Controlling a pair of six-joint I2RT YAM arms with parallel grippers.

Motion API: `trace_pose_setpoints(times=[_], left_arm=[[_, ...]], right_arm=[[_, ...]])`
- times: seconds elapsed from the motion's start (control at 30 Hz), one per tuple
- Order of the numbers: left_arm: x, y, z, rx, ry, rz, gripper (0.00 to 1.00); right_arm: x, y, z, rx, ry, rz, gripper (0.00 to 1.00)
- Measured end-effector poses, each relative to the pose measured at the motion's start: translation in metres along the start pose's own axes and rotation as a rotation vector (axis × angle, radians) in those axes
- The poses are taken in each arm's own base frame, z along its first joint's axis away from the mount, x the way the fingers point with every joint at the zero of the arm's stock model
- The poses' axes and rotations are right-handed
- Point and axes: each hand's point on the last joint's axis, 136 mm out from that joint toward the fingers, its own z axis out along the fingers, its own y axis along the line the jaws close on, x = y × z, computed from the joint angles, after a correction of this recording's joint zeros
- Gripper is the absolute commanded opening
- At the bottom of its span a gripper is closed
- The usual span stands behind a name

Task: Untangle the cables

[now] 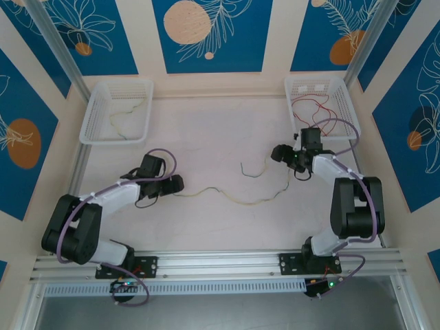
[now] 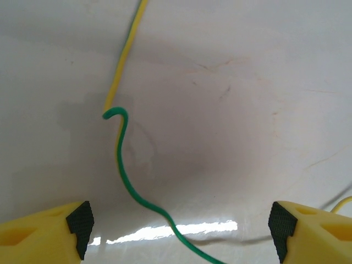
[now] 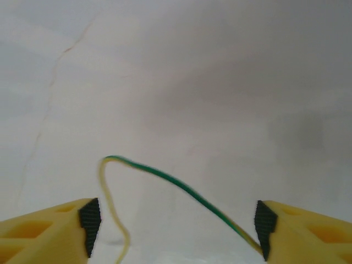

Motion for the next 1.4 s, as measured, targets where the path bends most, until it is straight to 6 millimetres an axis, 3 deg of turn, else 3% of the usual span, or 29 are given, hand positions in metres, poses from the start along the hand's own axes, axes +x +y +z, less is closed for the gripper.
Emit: trace_pose_setpoints(times=[0.13,0.2,0.4,0.57,0.7,0.77,0.83,0.93,1.0,1.07,1.2,1.27,1.33,1.4], left_arm=[[-0.005,-0.012,0.006,0.024,-0.015,0.031,0.75],[-0.008,-0.020,0.012,0.039,-0.015,0.047,0.75],[-0.012,-0.042,0.026,0.054,-0.025,0.101,0.76],[-0.011,-0.105,0.033,0.179,-0.029,0.228,0.77],[-0.021,-0.152,0.026,0.278,-0.060,0.312,0.61],[-0.026,-0.162,0.023,0.296,-0.078,0.326,0.57],[-0.030,-0.162,0.022,0.287,-0.092,0.333,0.45],[-0.030,-0.153,0.026,0.242,-0.100,0.325,0.46],[-0.029,-0.146,0.028,0.213,-0.098,0.321,0.52],[-0.027,-0.141,0.029,0.191,-0.094,0.320,0.55],[-0.027,-0.135,0.028,0.162,-0.093,0.331,0.76],[-0.028,-0.134,0.027,0.150,-0.089,0.342,0.82],[-0.031,-0.137,0.025,0.147,-0.086,0.359,0.89],[-0.037,-0.144,0.026,0.151,-0.091,0.370,0.96]], right_arm=[[0.017,0.023,0.020,-0.112,0.097,-0.008,0.28],[0.029,0.033,0.029,-0.135,0.148,-0.021,0.20],[0.055,0.094,0.039,-0.220,0.212,-0.155,0.18],[0.073,0.140,0.050,-0.289,0.245,-0.244,0.10],[0.090,0.157,0.063,-0.309,0.291,-0.266,0.12],[0.092,0.160,0.063,-0.311,0.295,-0.266,0.15],[0.089,0.162,0.058,-0.310,0.281,-0.269,0.18],[0.077,0.167,0.037,-0.301,0.229,-0.290,0.23],[0.063,0.175,0.012,-0.301,0.162,-0.312,0.30],[0.047,0.183,-0.020,-0.306,0.067,-0.338,0.41],[0.019,0.183,-0.098,-0.307,-0.177,-0.345,0.62],[0.008,0.165,-0.131,-0.279,-0.285,-0.292,0.69],[-0.002,0.131,-0.154,-0.226,-0.364,-0.184,0.74],[-0.011,0.077,-0.162,-0.128,-0.418,-0.021,0.78]])
